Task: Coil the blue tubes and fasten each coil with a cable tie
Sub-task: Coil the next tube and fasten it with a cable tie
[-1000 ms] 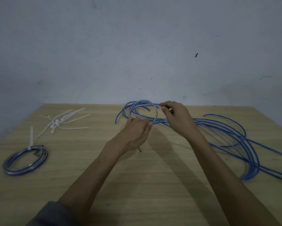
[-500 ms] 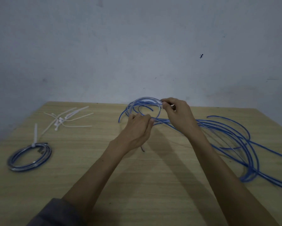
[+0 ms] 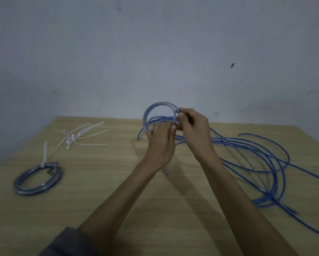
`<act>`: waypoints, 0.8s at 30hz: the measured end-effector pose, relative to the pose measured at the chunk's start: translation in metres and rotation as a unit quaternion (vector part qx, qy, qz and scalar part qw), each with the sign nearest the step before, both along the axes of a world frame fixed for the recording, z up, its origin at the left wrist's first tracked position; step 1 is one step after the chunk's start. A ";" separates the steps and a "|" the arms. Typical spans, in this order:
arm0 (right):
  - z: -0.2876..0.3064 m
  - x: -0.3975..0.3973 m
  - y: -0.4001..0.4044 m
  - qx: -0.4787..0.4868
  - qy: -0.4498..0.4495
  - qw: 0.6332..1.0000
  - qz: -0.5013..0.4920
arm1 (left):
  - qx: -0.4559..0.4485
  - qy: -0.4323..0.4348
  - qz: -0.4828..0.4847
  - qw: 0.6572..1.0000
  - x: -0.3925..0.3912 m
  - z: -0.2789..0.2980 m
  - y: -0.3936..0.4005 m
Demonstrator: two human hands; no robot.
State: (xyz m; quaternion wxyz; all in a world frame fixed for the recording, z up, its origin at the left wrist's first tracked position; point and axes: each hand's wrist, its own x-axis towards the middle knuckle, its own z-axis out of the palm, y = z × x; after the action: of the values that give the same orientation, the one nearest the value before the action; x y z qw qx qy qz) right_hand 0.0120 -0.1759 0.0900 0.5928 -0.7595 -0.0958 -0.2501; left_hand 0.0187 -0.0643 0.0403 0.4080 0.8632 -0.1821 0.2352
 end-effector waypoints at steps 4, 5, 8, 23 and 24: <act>0.030 0.018 -0.015 -0.060 -0.036 0.997 -0.041 | 0.068 -0.085 0.033 0.994 -0.001 -0.008 0.003; 0.043 0.022 -0.018 -0.096 -0.047 0.994 -0.038 | 0.073 -0.093 0.034 0.992 0.000 -0.008 0.004; 0.083 0.028 -0.015 -0.185 -0.094 0.978 0.006 | 0.048 -0.077 0.055 0.994 0.006 0.003 0.008; 0.107 0.015 0.019 -0.071 -0.015 0.985 0.153 | -0.065 -0.024 0.150 0.986 0.007 0.073 0.060; 0.109 0.013 0.022 -0.059 -0.017 0.986 0.158 | -0.072 -0.012 0.145 0.987 0.004 0.071 0.058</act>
State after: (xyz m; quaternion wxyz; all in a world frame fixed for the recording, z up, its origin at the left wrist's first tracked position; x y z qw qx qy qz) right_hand 0.0254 -0.1538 0.1993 0.5776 -0.7638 -0.2392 -0.1603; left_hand 0.0225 -0.0065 0.1109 0.4284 0.8460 -0.0430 0.3146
